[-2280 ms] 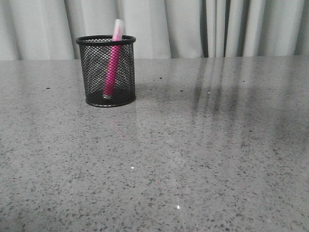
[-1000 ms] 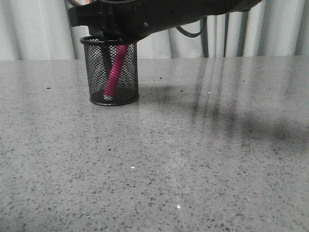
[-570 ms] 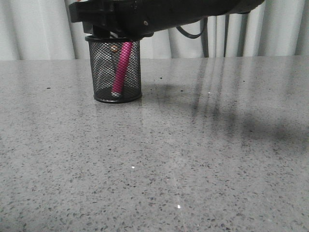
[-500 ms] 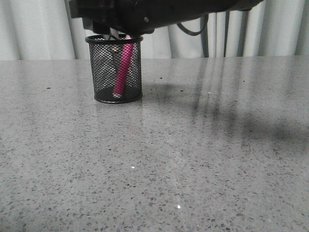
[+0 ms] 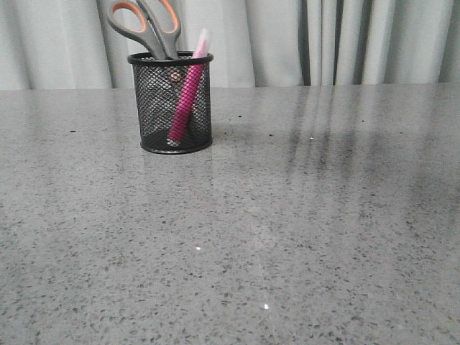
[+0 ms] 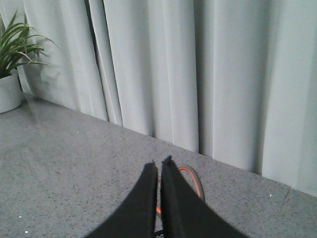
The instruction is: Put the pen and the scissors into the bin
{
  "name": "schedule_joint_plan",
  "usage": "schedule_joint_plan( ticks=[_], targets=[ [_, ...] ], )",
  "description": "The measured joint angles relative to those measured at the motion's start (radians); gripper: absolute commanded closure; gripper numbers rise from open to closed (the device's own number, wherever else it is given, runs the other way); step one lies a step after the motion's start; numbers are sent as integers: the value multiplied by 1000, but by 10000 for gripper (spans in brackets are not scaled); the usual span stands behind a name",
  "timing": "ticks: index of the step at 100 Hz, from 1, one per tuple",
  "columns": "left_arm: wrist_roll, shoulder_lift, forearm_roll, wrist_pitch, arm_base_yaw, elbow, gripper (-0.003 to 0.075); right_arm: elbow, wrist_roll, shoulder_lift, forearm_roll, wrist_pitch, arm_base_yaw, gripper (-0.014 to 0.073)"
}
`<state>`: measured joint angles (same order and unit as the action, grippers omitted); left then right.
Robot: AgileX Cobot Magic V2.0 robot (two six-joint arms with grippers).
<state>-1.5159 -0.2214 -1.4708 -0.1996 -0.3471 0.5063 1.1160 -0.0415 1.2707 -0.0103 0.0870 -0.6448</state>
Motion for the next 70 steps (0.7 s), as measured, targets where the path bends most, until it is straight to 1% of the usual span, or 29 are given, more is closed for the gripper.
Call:
schedule_joint_plan(
  ticks=[8, 18, 30, 41, 58, 70],
  targets=[
    [0, 5, -4, 38, 0, -3, 739, -88, 0, -147, -6, -19, 0, 662],
    [0, 9, -8, 93, 0, -16, 739, -251, 0, -371, -35, -46, 0, 662],
    [0, 9, -14, 126, 0, -28, 739, -443, 0, -665, -85, -144, 4, 662],
    [0, 9, -16, 133, 0, -54, 739, -593, 0, -874, -127, -232, 17, 662],
    [0, 9, -20, 135, 0, -100, 739, -719, 0, -1171, -152, -270, 23, 662],
    [0, 9, -26, 135, 0, -108, 739, -754, 0, -1276, -156, -308, 23, 662]
  ],
)
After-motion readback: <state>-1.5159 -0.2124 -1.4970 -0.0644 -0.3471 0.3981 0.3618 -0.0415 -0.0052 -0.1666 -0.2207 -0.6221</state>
